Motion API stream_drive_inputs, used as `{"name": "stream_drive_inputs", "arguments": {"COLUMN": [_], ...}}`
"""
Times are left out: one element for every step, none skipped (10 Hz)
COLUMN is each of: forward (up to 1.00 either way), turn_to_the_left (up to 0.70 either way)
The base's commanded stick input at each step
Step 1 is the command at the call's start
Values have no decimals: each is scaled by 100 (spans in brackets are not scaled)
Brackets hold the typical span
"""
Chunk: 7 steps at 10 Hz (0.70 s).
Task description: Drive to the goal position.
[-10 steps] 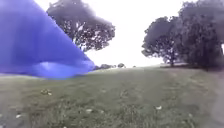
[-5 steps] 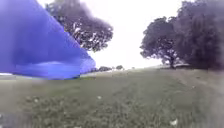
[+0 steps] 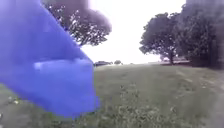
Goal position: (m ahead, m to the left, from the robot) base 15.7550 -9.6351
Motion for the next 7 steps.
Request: {"name": "stream_drive_inputs", "arguments": {"forward": [100,100,100,100,100,100,100], "turn_to_the_left": [-10,-23,-36,-40,-40,-40,-40]}}
